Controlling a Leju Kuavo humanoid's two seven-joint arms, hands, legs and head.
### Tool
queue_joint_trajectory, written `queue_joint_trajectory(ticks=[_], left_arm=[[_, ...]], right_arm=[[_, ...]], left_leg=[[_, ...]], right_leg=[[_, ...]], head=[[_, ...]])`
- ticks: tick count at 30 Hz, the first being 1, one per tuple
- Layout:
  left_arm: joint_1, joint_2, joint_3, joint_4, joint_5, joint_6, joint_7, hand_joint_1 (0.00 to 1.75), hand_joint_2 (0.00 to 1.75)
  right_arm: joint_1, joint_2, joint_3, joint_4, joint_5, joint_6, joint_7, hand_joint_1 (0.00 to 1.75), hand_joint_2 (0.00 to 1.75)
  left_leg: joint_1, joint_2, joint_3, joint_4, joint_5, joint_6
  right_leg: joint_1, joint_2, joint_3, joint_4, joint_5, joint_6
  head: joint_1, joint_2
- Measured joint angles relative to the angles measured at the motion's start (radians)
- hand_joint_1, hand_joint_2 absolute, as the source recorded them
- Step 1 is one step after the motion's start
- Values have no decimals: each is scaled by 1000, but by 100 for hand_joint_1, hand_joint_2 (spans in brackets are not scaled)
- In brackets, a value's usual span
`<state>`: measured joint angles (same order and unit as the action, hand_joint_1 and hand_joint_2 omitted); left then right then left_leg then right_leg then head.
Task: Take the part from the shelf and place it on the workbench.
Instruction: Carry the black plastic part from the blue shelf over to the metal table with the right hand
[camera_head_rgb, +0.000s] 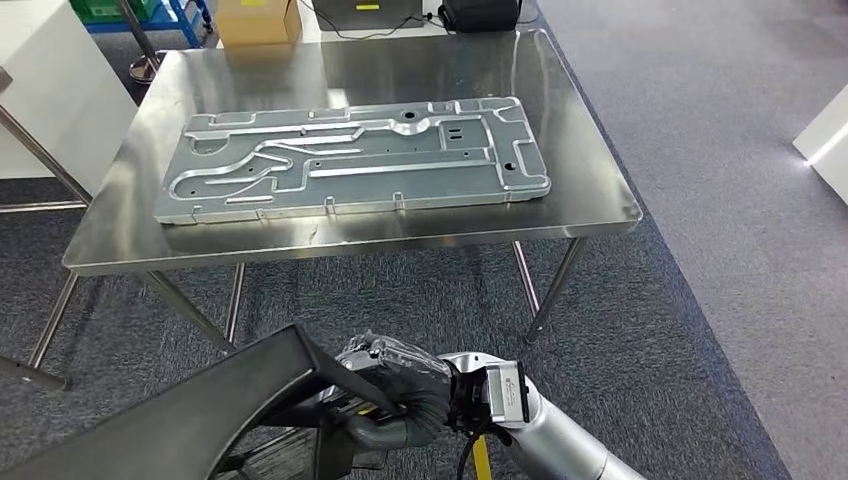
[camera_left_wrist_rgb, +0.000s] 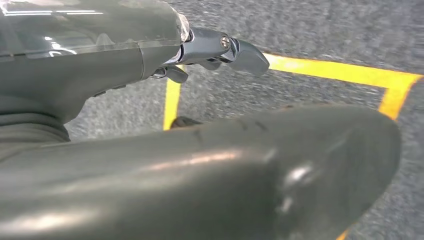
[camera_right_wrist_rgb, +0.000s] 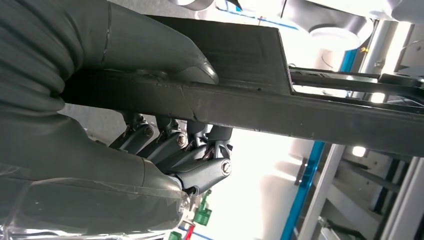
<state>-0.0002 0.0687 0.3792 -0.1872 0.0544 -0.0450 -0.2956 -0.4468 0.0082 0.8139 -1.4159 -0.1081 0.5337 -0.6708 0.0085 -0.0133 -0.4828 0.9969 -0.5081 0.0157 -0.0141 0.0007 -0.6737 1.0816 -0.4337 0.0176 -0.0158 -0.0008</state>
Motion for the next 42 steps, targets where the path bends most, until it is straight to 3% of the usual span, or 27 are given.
queue_joint_trajectory(ticks=[1, 2, 5, 7, 9, 11, 12, 15, 16, 17, 20, 22, 25, 26, 27, 28, 30, 32, 35, 37, 40, 41, 42], left_arm=[[-1, 0, 0, 0, -1, 0, -1, 0, 0], [-3, 0, 0, 0, -2, 0, -1, 0, 0], [-6, 0, 0, 0, -2, -2, -1, 0, 0], [-8, -2, 0, 0, -2, -3, -1, 0, 0], [-8, -2, 1, 0, -2, -3, -1, 0, 0], [-4, -3, 2, 0, -2, -3, -1, 0, 0], [-3, -4, 2, 0, -2, -3, -1, 0, 0], [-1, -6, 6, 0, -1, -3, -1, 0, 0], [-1, -6, 8, 0, -1, -3, -1, 0, 0], [-1, -6, 9, 0, -1, -3, -2, 0, 0], [-1, -6, 11, 0, 0, -3, -6, 0, 0], [-2, -6, 12, 0, -1, -7, -10, 0, 0], [-4, -6, 13, 0, -4, -16, -15, 0, 0], [-3, -7, 14, 0, -5, -18, -17, 0, 0], [-3, -7, 15, 0, -6, -20, -20, 0, 0], [-2, -8, 16, 0, -6, -21, -24, 0, 0], [-2, -10, 18, 0, -7, -25, -29, 0, 0], [-4, -13, 22, 0, -9, -29, -33, 0, 0], [-5, -14, 31, 0, -12, -34, -36, 0, 0], [-6, -13, 37, 0, -15, -37, -38, 0, 0], [-5, -13, 44, 0, -21, -39, -41, 0, 0], [-4, -13, 46, 0, -24, -39, -42, 0, 0], [-2, -13, 48, 0, -26, -39, -43, 0, 0]], right_arm=[[2, 0, -1, -1, 2, 2, 1, 173, 175], [3, 0, -3, -1, 4, 3, 2, 173, 175], [5, 1, -5, -4, 6, 4, 3, 173, 175], [4, 3, -5, -6, 6, 6, 3, 173, 175], [4, 4, -6, -7, 6, 8, 4, 173, 175], [5, 5, -6, -7, 6, 9, 7, 173, 175], [5, 5, -6, -7, 6, 9, 8, 173, 175], [5, 8, -5, -7, 6, 9, 13, 173, 175], [5, 9, -5, -6, 7, 8, 16, 173, 175], [5, 10, -5, -6, 7, 7, 18, 173, 175], [0, 12, -10, -5, 11, -9, 21, 173, 175], [-11, 12, -22, -5, 17, -27, 26, 173, 175], [-26, 10, -51, 2, 61, -81, 49, 173, 175], [-33, 8, -63, 7, 83, -104, 58, 173, 175], [-42, 5, -78, 13, 107, -128, 64, 173, 175], [-55, 3, -95, 20, 128, -150, 68, 173, 175], [-88, -2, -137, 41, 168, -191, 73, 173, 175], [-128, -9, -174, 71, 208, -228, 81, 173, 175], [-210, -21, -227, 147, 261, -286, 96, 173, 175], [-273, -29, -269, 212, 286, -325, 105, 173, 175], [-356, -45, -319, 328, 337, -395, 127, 173, 175], [-376, -53, -330, 370, 358, -419, 135, 173, 175], [-394, -62, -339, 409, 380, -443, 142, 173, 175]], left_leg=[[0, 0, 3, -1, -9, -7], [0, 0, 6, 1, -14, -14], [2, 3, 4, 29, -15, -30], [4, 6, -44, 119, -30, -37], [5, 7, -126, 236, -74, -44], [5, 7, -183, 280, -100, -45], [5, 7, -190, 255, -83, -43], [0, 10, -161, 84, 55, -25], [-4, 11, -152, 47, 83, -18], [-8, 12, -148, 28, 95, -12], [-7, 9, -121, 12, 90, 1], [-4, 7, -98, 3, 84, 8], [-4, 6, -82, 2, 69, 13], [-4, 6, -76, 2, 64, 13], [-5, 5, -70, 3, 58, 13], [-5, 5, -61, 3, 51, 12], [-6, 4, -44, 5, 36, 7], [-9, 2, -40, 7, 23, -2], [-10, 3, -42, 17, 13, -18], [-8, 6, -60, 60, -8, -28], [-2, 8, -163, 240, -78, -40], [0, 8, -196, 286, -88, -42], [0, 8, -213, 297, -78, -43]], right_leg=[[2, 0, 5, -31, 29, -7], [5, 1, 6, -44, 38, -16], [6, 5, 24, -51, 23, -41], [3, 3, 46, -56, 10, -51], [5, 2, 64, -57, -7, -56], [7, 4, 84, -57, -24, -57], [9, 5, 97, -57, -34, -57], [12, 5, 133, -57, -62, -50], [13, 5, 139, -57, -70, -45], [14, 5, 143, -55, -74, -39], [13, 5, 153, -33, -76, -22], [12, 4, 121, 33, -94, -14], [9, 4, 3, 199, -163, -5], [9, 4, -29, 227, -172, -5], [9, 4, -43, 220, -159, -6], [10, 4, -40, 180, -122, -8], [13, 4, -6, 47, -22, -18], [17, 5, 15, -36, 25, -29], [17, 6, 19, -49, 30, -44], [13, 6, 29, -54, 26, -52], [11, 4, 37, -56, 19, -58], [11, 4, 40, -56, 16, -59], [12, 4, 44, -56, 13, -58]], head=[[0, 0], [0, 0], [-1, 0], [-3, 0], [-4, 0], [-4, 0], [-4, 0], [-4, 0], [-4, 0], [-4, 0], [-3, 0], [-2, 0], [0, 0], [0, 0], [0, 0], [0, 0], [0, 0], [0, 0], [-1, 0], [-2, 0], [-4, 0], [-4, 0], [-4, 0]])
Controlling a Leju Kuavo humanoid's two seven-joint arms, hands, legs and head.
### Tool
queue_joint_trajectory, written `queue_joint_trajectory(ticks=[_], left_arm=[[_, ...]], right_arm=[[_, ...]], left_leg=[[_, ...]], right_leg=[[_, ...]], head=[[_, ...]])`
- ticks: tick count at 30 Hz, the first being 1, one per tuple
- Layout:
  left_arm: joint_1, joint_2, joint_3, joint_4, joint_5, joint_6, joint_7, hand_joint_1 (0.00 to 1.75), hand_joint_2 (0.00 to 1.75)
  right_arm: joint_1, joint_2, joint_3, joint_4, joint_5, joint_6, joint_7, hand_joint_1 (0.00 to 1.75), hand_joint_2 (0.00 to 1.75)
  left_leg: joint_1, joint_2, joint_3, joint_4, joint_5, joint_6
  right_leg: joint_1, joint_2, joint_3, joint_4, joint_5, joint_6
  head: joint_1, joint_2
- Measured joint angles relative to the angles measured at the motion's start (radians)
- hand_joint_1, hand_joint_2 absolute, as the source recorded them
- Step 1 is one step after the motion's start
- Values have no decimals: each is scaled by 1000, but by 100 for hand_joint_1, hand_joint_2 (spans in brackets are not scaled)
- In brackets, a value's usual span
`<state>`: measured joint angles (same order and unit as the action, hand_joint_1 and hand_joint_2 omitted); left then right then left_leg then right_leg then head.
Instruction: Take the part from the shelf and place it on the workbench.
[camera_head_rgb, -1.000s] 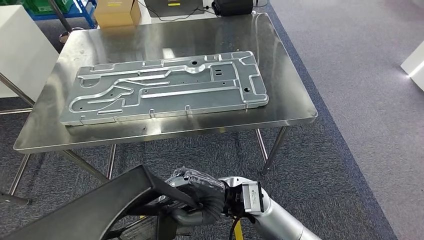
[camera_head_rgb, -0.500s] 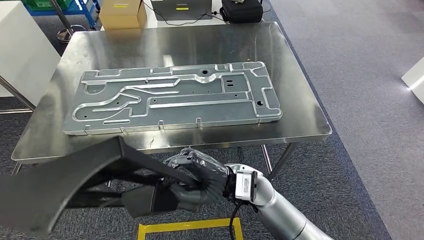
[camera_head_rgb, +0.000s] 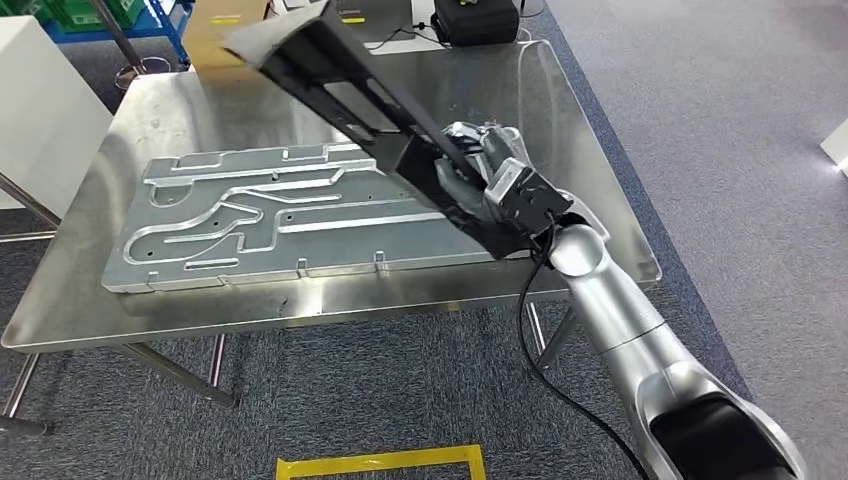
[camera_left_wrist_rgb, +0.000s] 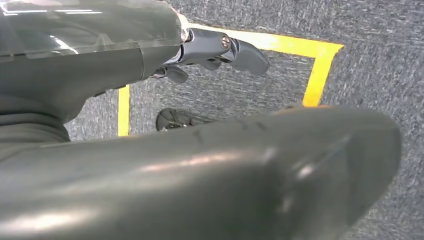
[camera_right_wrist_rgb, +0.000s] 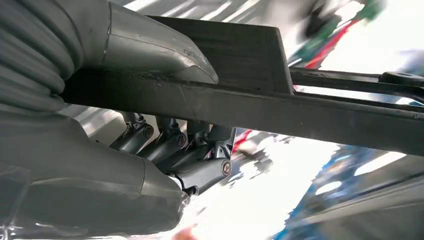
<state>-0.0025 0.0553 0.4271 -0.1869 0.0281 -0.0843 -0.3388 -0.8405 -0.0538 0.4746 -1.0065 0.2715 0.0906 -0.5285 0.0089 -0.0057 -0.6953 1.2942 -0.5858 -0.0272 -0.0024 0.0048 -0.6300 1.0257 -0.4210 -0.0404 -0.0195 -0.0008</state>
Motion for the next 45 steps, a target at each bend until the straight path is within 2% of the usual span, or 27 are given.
queue_joint_trajectory(ticks=[1, 3, 5, 7, 10, 13, 14, 15, 16, 18, 20, 23, 25, 26, 28, 29, 30, 31, 32, 34, 35, 36, 38, 40, 42, 44, 45], left_arm=[[2, 0, 2, 0, -3, 0, -1, 0, 0], [3, 1, 6, 0, -11, -2, -3, 0, 0], [0, 4, 9, 0, -19, -8, -6, 0, 0], [-2, 8, 12, 0, -26, -14, -9, 0, 0], [-5, 11, 13, 0, -36, -29, -11, 0, 0], [-14, 12, 13, 0, -45, -46, -11, 0, 0], [-16, 12, 13, 0, -47, -50, -12, 0, 0], [-18, 12, 13, 0, -48, -52, -12, 0, 0], [-20, 13, 13, 0, -49, -53, -13, 0, 0], [-20, 13, 14, 0, -50, -54, -14, 0, 0], [-16, 12, 16, 0, -50, -52, -15, 0, 0], [-16, 14, 23, 0, -50, -44, -11, 0, 0], [-19, 15, 27, 0, -51, -40, -7, 0, 0], [-20, 16, 29, 0, -52, -38, -5, 0, 0], [-19, 15, 32, 0, -53, -34, -3, 0, 0], [-18, 15, 34, 0, -53, -33, -2, 0, 0], [-17, 15, 36, 0, -53, -33, -2, 0, 0], [-16, 15, 38, 0, -53, -31, -1, 0, 0], [-16, 15, 38, 0, -53, -30, 0, 0, 0], [-17, 14, 41, 0, -53, -26, 2, 0, 0], [-18, 14, 43, 0, -53, -23, 3, 0, 0], [-18, 12, 45, 0, -53, -20, 3, 0, 0], [-20, 10, 48, 0, -53, -15, 3, 0, 0], [-20, 7, 52, 0, -56, -14, 1, 0, 0], [-21, 6, 54, 0, -64, -11, -1, 0, 87], [-22, 6, 54, 0, -73, -9, -2, 0, 175], [-22, 6, 54, 0, -78, -8, 0, 0, 175]], right_arm=[[-19, -9, -7, 41, 24, -24, 8, 173, 175], [-65, -28, -15, 124, 92, -79, 31, 173, 175], [-126, -45, -17, 208, 180, -139, 63, 173, 175], [-183, -60, -12, 279, 278, -188, 107, 173, 175], [-270, -73, 31, 375, 465, -212, 206, 173, 175], [-339, -78, 120, 472, 645, -193, 302, 173, 175], [-352, -77, 151, 498, 687, -181, 321, 173, 175], [-362, -73, 183, 522, 723, -164, 334, 173, 175], [-367, -70, 214, 547, 756, -145, 342, 173, 175], [-362, -60, 276, 590, 823, -113, 359, 173, 175], [-357, -43, 335, 620, 885, -105, 379, 173, 175], [-365, -6, 403, 647, 941, -118, 412, 173, 175], [-371, 19, 436, 660, 968, -124, 431, 173, 175], [-375, 31, 448, 665, 976, -122, 436, 173, 175], [-380, 52, 466, 677, 984, -111, 440, 173, 175], [-382, 62, 472, 683, 986, -105, 441, 173, 175], [-382, 71, 478, 688, 988, -100, 442, 173, 175], [-382, 80, 482, 693, 989, -98, 442, 173, 175], [-382, 88, 485, 697, 989, -96, 442, 173, 175], [-382, 105, 488, 704, 991, -97, 440, 173, 175], [-381, 113, 488, 707, 991, -100, 439, 173, 175], [-379, 121, 489, 709, 991, -104, 437, 173, 175], [-373, 135, 489, 714, 986, -114, 434, 173, 175], [-368, 146, 489, 717, 980, -122, 431, 173, 175], [-364, 155, 489, 719, 977, -124, 429, 86, 87], [-350, 165, 489, 721, 977, -126, 429, 0, 0], [-340, 170, 489, 723, 976, -126, 429, 0, 0]], left_leg=[[0, 0, 0, -26, 30, 1], [-1, 0, 39, -153, 120, 10], [-8, 0, 71, -256, 163, 25], [-15, -1, 79, -281, 164, 38], [-8, 1, 97, -301, 178, 51], [-7, -1, 103, -307, 181, 59], [-7, -4, 103, -307, 180, 60], [-7, -7, 104, -306, 179, 60], [-7, -12, 105, -306, 179, 60], [-8, -22, 105, -303, 178, 58], [-13, -24, 99, -299, 177, 51], [-15, -16, 97, -298, 173, 36], [-14, -13, 91, -275, 154, 26], [-13, -12, 74, -237, 131, 20], [-5, -8, 12, -105, 67, 9], [-1, -7, -20, -42, 46, 4], [2, -5, -39, -7, 41, 0], [5, -3, -39, -12, 57, -3], [7, -1, -19, -59, 90, -4], [10, 1, 49, -203, 158, -4], [9, 0, 73, -256, 175, 0], [7, 0, 86, -283, 179, 4], [5, -1, 87, -290, 175, 15], [8, 0, 90, -295, 177, 26], [10, 1, 94, -299, 178, 36], [8, 1, 94, -299, 176, 40], [8, 1, 95, -298, 175, 41]], right_leg=[[0, 0, 5, 0, -3, 1], [0, 1, 15, 0, -9, 4], [1, 1, 17, 0, -13, 11], [0, 1, 17, -1, -15, 23], [0, 0, 12, 28, -40, 40], [-3, 0, -66, 193, -124, 50], [-4, -1, -92, 245, -140, 52], [-4, -1, -104, 267, -139, 53], [-4, -1, -96, 249, -119, 51], [-1, -3, -34, 119, -53, 39], [2, -4, 14, 10, -13, 27], [2, 5, 20, -13, -5, 24], [-4, 7, 27, -21, -3, 17], [-7, 6, 30, -24, -2, 14], [-8, 5, 32, -25, -2, 9], [-8, 5, 32, -25, -3, 9], [-8, 5, 32, -24, -4, 9], [-8, 5, 33, -24, -5, 10], [-9, 6, 34, -22, -8, 12], [-8, 8, 36, -18, -14, 19], [-7, 9, 35, -16, -16, 24], [-5, 9, 33, -15, -17, 28], [-5, 10, 31, -15, -17, 39], [-7, 8, 25, 2, -31, 49], [-9, 6, -14, 86, -79, 54], [-9, 5, -84, 223, -135, 55], [-10, 4, -109, 268, -143, 55]], head=[[0, 0], [0, 0], [0, 0], [0, 0], [0, 0], [2, 0], [2, 0], [2, 0], [3, 0], [3, 0], [2, 0], [2, 0], [1, 0], [-1, 0], [-3, 0], [-3, 0], [-3, 0], [-3, 0], [-3, 0], [-3, 0], [-2, 0], [-2, 0], [-1, 0], [-1, 0], [-1, 0], [-1, 0], [-1, 0]])
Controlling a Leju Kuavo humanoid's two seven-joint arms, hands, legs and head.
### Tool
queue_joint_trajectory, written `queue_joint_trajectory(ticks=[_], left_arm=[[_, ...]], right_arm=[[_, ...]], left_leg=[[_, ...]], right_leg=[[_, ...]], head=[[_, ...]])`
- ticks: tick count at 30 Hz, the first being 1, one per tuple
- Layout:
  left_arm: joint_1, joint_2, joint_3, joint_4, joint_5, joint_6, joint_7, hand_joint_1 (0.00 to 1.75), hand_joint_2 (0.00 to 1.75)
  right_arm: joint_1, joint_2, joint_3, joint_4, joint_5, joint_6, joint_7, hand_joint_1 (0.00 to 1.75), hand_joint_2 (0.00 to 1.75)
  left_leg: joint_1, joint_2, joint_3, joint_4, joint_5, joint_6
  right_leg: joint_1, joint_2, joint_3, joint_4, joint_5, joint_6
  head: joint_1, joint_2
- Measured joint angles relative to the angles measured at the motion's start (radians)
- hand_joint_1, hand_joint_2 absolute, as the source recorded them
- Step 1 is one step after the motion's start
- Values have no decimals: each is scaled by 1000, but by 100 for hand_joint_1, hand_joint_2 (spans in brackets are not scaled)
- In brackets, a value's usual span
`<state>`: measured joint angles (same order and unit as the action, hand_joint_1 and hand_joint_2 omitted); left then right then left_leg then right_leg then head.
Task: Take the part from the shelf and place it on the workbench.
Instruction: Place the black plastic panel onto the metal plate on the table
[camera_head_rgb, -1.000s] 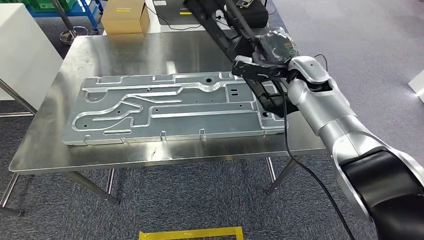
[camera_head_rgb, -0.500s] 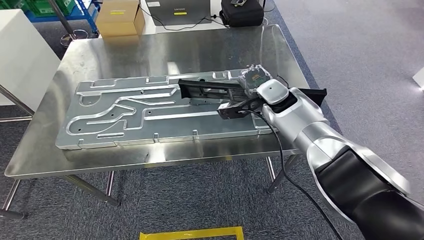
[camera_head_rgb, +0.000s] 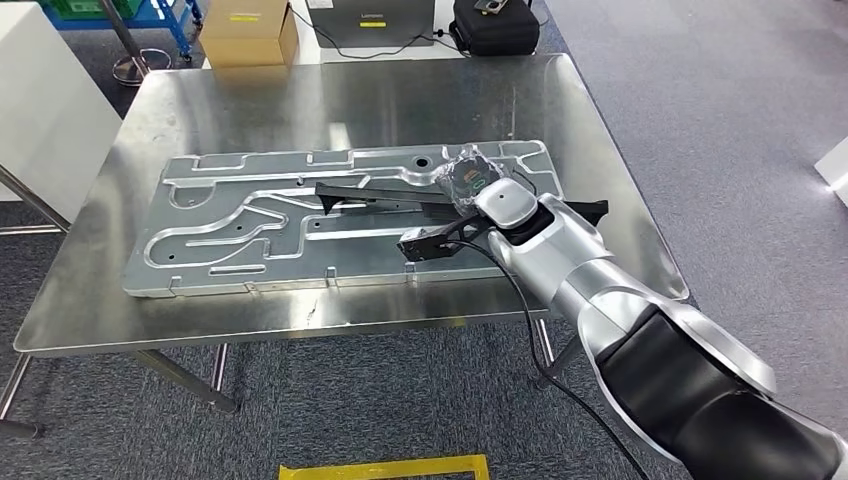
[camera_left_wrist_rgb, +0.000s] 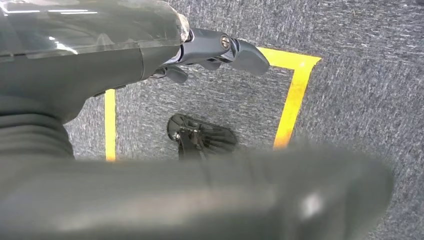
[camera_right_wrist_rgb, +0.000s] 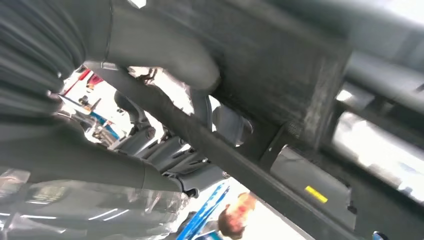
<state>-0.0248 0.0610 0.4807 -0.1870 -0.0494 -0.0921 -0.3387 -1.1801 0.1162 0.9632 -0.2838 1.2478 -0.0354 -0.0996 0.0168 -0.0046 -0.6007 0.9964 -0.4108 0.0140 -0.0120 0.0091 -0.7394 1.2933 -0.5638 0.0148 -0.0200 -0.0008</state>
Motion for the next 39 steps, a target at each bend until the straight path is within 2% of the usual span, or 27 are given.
queue_joint_trajectory(ticks=[1, 2, 4, 6, 8, 10, 12, 14, 15, 16, 17, 19, 20, 21, 24, 26, 27, 29, 30, 31, 32, 33, 34, 36, 37, 39], left_arm=[[0, 0, 0, 0, -4, 1, 3, 0, 175], [0, 0, 0, 0, -8, 2, 7, 0, 175], [0, -1, 0, 0, -15, 6, 16, 0, 175], [-1, -2, 0, 0, -19, 16, 23, 0, 175], [-2, -3, 0, 0, -22, 24, 29, 0, 87], [-1, -5, 1, 0, -22, 25, 29, 0, 0], [-1, -6, 4, 0, -21, 20, 27, 0, 0], [-1, -7, 8, 0, -22, 14, 27, 0, 0], [-1, -7, 9, 0, -23, 11, 27, 0, 0], [0, -8, 10, 0, -24, 9, 27, 0, 0], [1, -8, 12, 0, -24, 8, 27, 0, 0], [1, -8, 15, 0, -25, 5, 28, 0, 0], [0, -8, 18, 0, -24, 5, 29, 0, 0], [0, -8, 20, 0, -24, 4, 29, 0, 0], [0, -12, 29, 0, -23, -3, 29, 0, 0], [3, -18, 36, 0, -23, -8, 22, 0, 0], [4, -21, 40, 0, -23, -11, 18, 0, 0], [7, -28, 48, 0, -21, -20, 8, 0, 0], [9, -32, 52, 0, -19, -24, 2, 0, 0], [13, -36, 57, 0, -18, -27, -3, 0, 0], [17, -41, 63, 0, -15, -30, -9, 0, 0], [22, -46, 68, 0, -11, -32, -14, 0, 0], [27, -52, 74, 0, -7, -33, -20, 0, 0], [34, -61, 86, 0, -2, -33, -30, 0, 0], [36, -65, 93, 0, -3, -33, -34, 0, 0], [39, -69, 102, 0, -4, -33, -39, 0, 0]], right_arm=[[10, 5, 0, 1, -1, 0, 0, 0, 0], [17, 9, 0, 3, -3, 0, -1, 0, 0], [23, 17, -2, 5, -8, 0, -2, 0, 0], [27, 27, -6, 5, -15, -1, -6, 0, 0], [35, 33, -15, 6, -24, -2, -12, 0, 0], [43, 36, -29, 6, -37, -7, -15, 0, 0], [48, 39, -47, 6, -56, -20, -18, 0, 0], [60, 41, -71, 6, -82, -42, -28, 0, 0], [69, 41, -85, 6, -99, -55, -36, 0, 0], [77, 41, -101, 6, -120, -73, -49, 0, 0], [85, 41, -120, 4, -146, -94, -66, 0, 0], [94, 41, -168, -6, -214, -149, -117, 0, 0], [97, 40, -200, -17, -256, -184, -155, 0, 0], [101, 40, -236, -32, -302, -222, -205, 0, 0], [135, 36, -361, -113, -438, -340, -372, 0, 0], [182, 22, -439, -214, -495, -398, -444, 0, 0], [218, 9, -473, -285, -511, -423, -462, 0, 0], [320, -30, -536, -462, -500, -487, -472, 0, 0], [384, -54, -564, -553, -476, -528, -467, 0, 0], [454, -78, -591, -641, -446, -570, -461, 0, 0], [528, -104, -619, -729, -420, -608, -457, 0, 0], [606, -129, -649, -815, -402, -636, -461, 0, 0], [686, -150, -683, -897, -390, -653, -470, 0, 0], [846, -178, -761, -1033, -376, -664, -496, 0, 0], [918, -184, -800, -1083, -371, -665, -506, 0, 0], [1033, -192, -869, -1147, -364, -665, -513, 0, 0]], left_leg=[[0, -1, 1, 1, -1, 0], [0, -1, 1, 3, -3, -1], [-2, -3, 1, 9, -8, -7], [-5, -3, -2, 17, -13, -16], [-6, -3, -2, 17, -15, -25], [-3, -2, -6, 26, -25, -35], [-2, -1, -37, 99, -71, -44], [-2, -1, -97, 231, -131, -51], [-2, -1, -122, 282, -146, -53], [-2, -1, -131, 299, -142, -53], [-2, -1, -122, 276, -119, -52], [-3, -1, -60, 143, -51, -44], [-5, -1, -28, 79, -28, -38], [-7, -1, -8, 37, -17, -33], [-10, -2, 4, 13, -15, -17], [-6, -1, 10, 4, -10, -6], [-3, -1, 12, 0, -8, 0], [-4, -4, 13, -1, -9, 6], [-4, -7, 13, -1, -10, 8], [-4, -11, 14, -1, -11, 9], [-4, -14, 16, 0, -13, 9], [-4, -17, 18, 1, -15, 8], [-4, -19, 21, 3, -19, 6], [-7, -21, 25, 8, -28, -1], [-9, -21, 26, 10, -31, -5], [-10, -20, 30, 10, -33, -13]], right_leg=[[0, 0, -9, 10, 10, -1], [0, -1, 3, -23, 38, -3], [2, -2, 64, -156, 105, -12], [6, -2, 105, -248, 135, -19], [10, -1, 110, -262, 135, -24], [7, -2, 113, -267, 138, -33], [2, -3, 117, -273, 140, -42], [3, -3, 117, -272, 139, -46], [4, -3, 118, -272, 139, -47], [5, -3, 118, -271, 138, -47], [6, -2, 119, -270, 137, -47], [7, 0, 121, -268, 135, -46], [9, 1, 121, -267, 134, -43], [10, 1, 121, -267, 134, -39], [12, 2, 120, -268, 133, -24], [11, 0, 114, -246, 114, -13], [10, -1, 98, -208, 89, -8], [7, -2, 40, -81, 26, -2], [6, -2, 12, -23, 5, 0], [5, -3, -3, 6, 1, 2], [4, -3, 2, -6, 16, 2], [3, -4, 28, -57, 46, 1], [4, -6, 66, -131, 78, -1], [8, -10, 127, -247, 116, -9], [10, -10, 140, -270, 120, -13], [10, -5, 140, -272, 122, -20]], head=[[0, 0], [0, 0], [0, 0], [-1, 0], [-1, 0], [-1, 0], [-2, 0], [-3, 0], [-3, 0], [-3, 0], [-3, 0], [-3, 0], [-2, 0], [-2, 0], [-2, 0], [-1, 0], [-1, 0], [0, 0], [0, 0], [0, 0], [0, 0], [0, 0], [0, 0], [0, 0], [0, 0], [-1, 0]])
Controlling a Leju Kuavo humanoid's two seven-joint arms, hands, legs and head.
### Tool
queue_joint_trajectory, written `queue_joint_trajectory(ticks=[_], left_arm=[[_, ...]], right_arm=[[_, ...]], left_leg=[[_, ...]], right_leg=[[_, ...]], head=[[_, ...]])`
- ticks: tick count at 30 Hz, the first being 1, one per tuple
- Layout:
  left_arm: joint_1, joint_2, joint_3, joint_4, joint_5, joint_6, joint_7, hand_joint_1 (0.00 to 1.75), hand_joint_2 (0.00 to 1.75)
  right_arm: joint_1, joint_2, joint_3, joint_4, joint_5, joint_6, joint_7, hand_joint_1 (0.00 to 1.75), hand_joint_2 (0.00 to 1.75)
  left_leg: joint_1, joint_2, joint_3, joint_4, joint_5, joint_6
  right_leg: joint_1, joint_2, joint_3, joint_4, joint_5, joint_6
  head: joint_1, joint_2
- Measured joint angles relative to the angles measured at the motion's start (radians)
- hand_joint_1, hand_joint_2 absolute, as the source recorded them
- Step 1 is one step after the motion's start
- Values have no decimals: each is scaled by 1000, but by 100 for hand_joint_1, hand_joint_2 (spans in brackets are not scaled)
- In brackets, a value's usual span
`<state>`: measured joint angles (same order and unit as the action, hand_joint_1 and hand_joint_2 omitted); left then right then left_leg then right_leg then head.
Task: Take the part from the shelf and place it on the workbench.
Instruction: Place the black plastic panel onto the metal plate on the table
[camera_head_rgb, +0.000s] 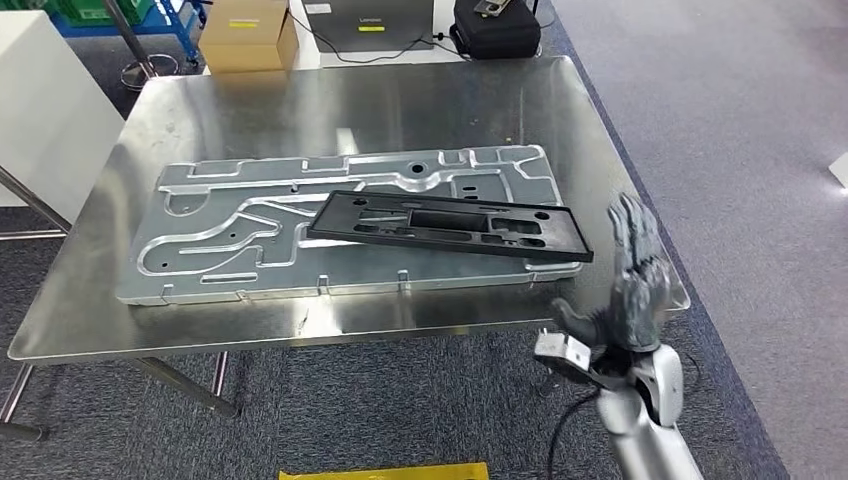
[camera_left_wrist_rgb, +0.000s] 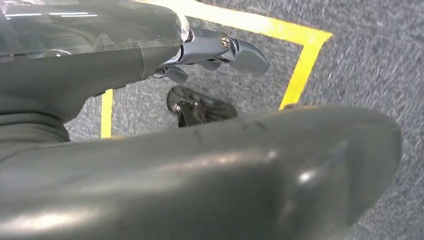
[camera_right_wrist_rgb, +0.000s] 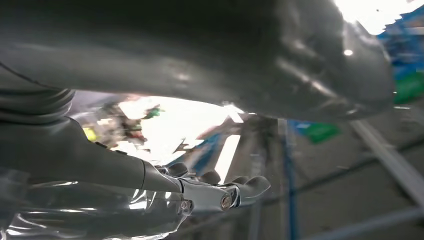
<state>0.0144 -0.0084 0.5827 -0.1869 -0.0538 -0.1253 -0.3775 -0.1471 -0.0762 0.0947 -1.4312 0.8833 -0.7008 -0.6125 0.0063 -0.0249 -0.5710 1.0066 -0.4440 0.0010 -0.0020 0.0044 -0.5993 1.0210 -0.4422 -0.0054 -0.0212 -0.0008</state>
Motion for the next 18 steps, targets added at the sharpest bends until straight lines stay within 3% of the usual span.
queue_joint_trajectory(ticks=[2, 3, 6, 7, 8, 9, 11, 13, 16, 17, 18], left_arm=[[1, -4, 8, 0, -5, -3, -4, 0, 0], [2, -6, 10, 0, -9, -6, -6, 0, 0], [4, -8, 15, 0, -23, -12, -8, 0, 0], [5, -8, 16, 0, -28, -13, -7, 0, 0], [6, -8, 17, 0, -32, -14, -6, 0, 0], [7, -8, 19, 0, -36, -14, -6, 0, 0], [4, -5, 23, -1, -40, -14, -5, 0, 0], [-2, -3, 25, -2, -43, -16, -5, 0, 0], [-5, -2, 32, -4, -49, -18, -6, 0, 0], [-6, -2, 34, -4, -52, -19, -7, 0, 0], [-7, -3, 37, -4, -54, -21, -7, 0, 0]], right_arm=[[87, -10, -64, -35, 10, 0, 20, 0, 0], [131, -14, -97, -42, 17, 2, 34, 0, 0], [268, -18, -218, -41, 57, 25, 53, 0, 0], [304, -15, -263, -34, 75, 37, 50, 0, 0], [332, -10, -306, -25, 93, 47, 42, 0, 0], [351, -3, -343, -17, 106, 53, 33, 0, 0], [378, 11, -399, -8, 126, 62, 13, 0, 0], [393, 26, -442, -2, 143, 78, 2, 0, 0], [399, 47, -496, 19, 179, 120, 0, 0, 0], [398, 54, -519, 40, 197, 128, -4, 0, 0], [396, 61, -546, 70, 216, 130, -11, 0, 0]], left_leg=[[-1, 5, -3, 16, -22, -8], [-1, 8, -12, 47, -51, -13], [2, 18, -64, 219, -168, -22], [3, 19, -69, 257, -185, -23], [3, 19, -58, 259, -183, -21], [1, 19, -27, 220, -164, -16], [-6, 19, 67, 73, -114, 2], [-16, 22, 120, -23, -90, 18], [-22, 26, 117, -41, -68, 30], [-19, 28, 113, -48, -56, 34], [-16, 30, 106, -54, -42, 39]], right_leg=[[-4, -1, 2, -5, 4, -9], [-7, -4, 2, -9, 6, -13], [-6, -17, -4, -10, 10, -19], [-5, -19, -9, -8, 12, -20], [-4, -20, -15, -5, 15, -21], [-2, -18, -20, -2, 18, -21], [-1, -14, -26, 1, 25, -19], [-3, -12, -28, 0, 35, -10], [-9, -11, -29, -5, 51, 10], [-10, -10, -32, 2, 39, 15], [-10, -9, -40, 24, 9, 20]], head=[[-1, 0], [-2, 0], [-4, 0], [-4, 0], [-4, 0], [-4, 0], [-4, 0], [-4, 0], [-4, 0], [-4, 0], [-3, 0]])
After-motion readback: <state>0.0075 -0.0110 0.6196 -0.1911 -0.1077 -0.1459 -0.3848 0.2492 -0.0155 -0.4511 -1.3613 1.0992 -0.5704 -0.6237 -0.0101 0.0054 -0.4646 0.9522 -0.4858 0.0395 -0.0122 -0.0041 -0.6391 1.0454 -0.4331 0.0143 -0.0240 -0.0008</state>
